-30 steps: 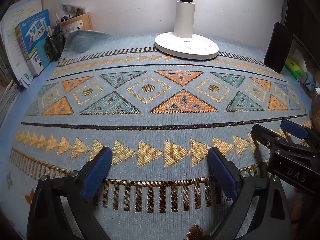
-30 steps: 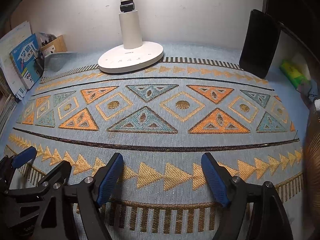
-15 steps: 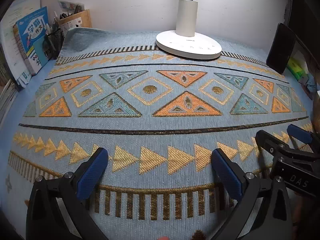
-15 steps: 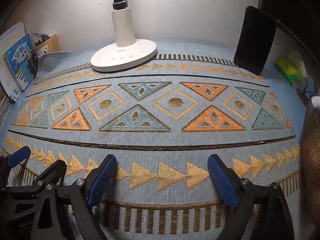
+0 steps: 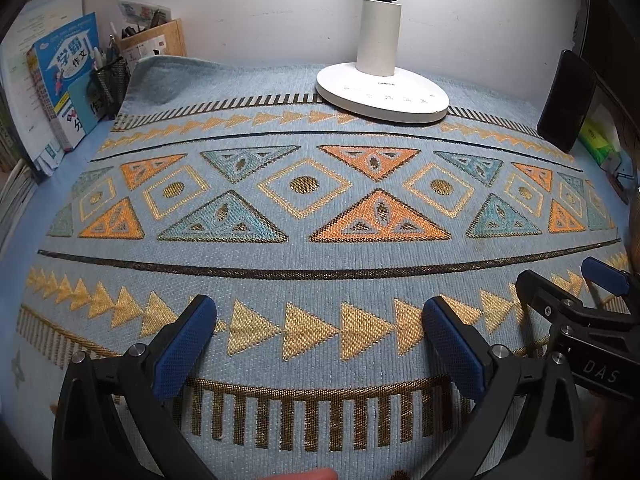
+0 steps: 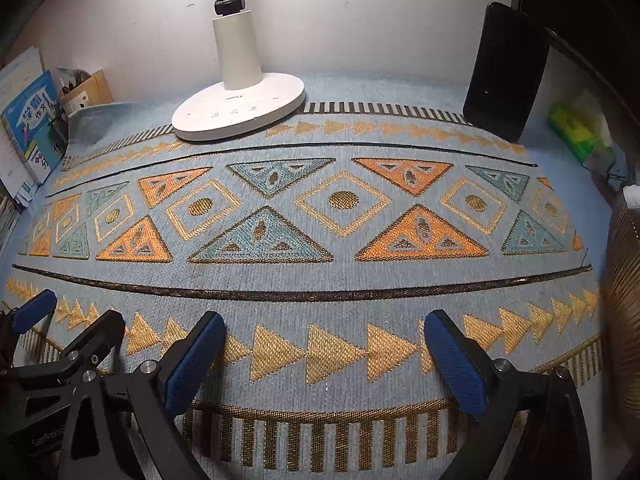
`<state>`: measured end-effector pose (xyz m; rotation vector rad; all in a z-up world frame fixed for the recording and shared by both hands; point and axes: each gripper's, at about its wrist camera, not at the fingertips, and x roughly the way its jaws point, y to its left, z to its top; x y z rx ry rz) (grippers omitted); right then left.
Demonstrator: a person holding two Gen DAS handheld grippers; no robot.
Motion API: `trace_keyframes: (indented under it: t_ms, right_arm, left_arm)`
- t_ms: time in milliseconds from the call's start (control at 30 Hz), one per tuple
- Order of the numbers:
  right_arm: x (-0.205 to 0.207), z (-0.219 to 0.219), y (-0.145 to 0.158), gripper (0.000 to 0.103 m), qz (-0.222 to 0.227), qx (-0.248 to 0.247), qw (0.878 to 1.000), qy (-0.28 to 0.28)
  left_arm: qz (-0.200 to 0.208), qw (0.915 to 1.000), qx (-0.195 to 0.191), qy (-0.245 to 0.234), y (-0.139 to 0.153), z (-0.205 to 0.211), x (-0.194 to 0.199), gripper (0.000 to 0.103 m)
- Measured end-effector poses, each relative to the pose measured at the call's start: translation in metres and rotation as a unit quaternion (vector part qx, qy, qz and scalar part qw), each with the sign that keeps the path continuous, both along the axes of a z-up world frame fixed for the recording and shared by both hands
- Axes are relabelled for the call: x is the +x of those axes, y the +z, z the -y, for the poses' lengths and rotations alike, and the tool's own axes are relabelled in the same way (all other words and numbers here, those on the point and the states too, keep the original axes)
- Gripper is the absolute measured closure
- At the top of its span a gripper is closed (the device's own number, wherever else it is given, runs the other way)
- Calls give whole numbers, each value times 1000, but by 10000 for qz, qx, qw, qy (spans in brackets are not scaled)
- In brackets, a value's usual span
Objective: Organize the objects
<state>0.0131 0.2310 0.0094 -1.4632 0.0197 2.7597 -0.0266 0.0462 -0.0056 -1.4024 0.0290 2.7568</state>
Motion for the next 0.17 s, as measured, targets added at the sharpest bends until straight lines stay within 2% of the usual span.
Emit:
trace_keyframes:
  t_ms: [167]
  right_arm:
    - [1, 0, 0, 2, 0, 2, 10000, -2]
  left_arm:
    - [-1, 10000, 2, 0, 0, 0, 0, 0]
